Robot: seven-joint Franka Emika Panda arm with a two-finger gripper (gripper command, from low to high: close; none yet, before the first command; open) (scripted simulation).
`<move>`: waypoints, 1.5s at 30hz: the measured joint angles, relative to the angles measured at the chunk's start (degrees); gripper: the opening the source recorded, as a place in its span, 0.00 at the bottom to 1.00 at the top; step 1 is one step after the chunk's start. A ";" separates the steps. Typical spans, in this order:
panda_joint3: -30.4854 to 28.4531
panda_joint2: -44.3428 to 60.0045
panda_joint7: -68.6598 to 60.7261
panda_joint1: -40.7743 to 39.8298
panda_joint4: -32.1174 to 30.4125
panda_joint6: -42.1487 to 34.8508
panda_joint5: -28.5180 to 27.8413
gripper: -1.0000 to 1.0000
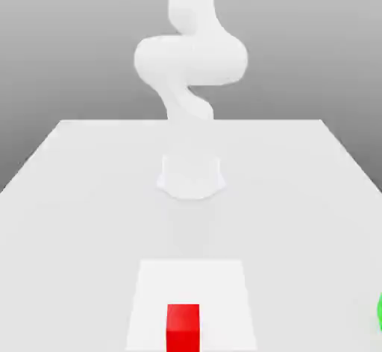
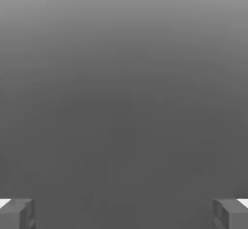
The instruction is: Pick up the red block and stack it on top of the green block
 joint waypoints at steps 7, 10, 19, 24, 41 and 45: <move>-0.48 14.90 -0.74 0.16 -2.39 5.56 0.26 0.50; -0.67 21.13 -1.05 0.20 -3.40 7.89 0.38 0.50; -1.03 39.82 -1.94 0.13 -6.40 14.87 0.66 0.50; -1.03 50.20 -2.23 -0.11 -8.06 18.72 0.51 0.50; -0.81 55.73 -2.36 -0.37 -8.09 22.11 0.56 0.00; 3.33 54.43 -0.28 5.10 -5.01 17.46 -1.55 0.00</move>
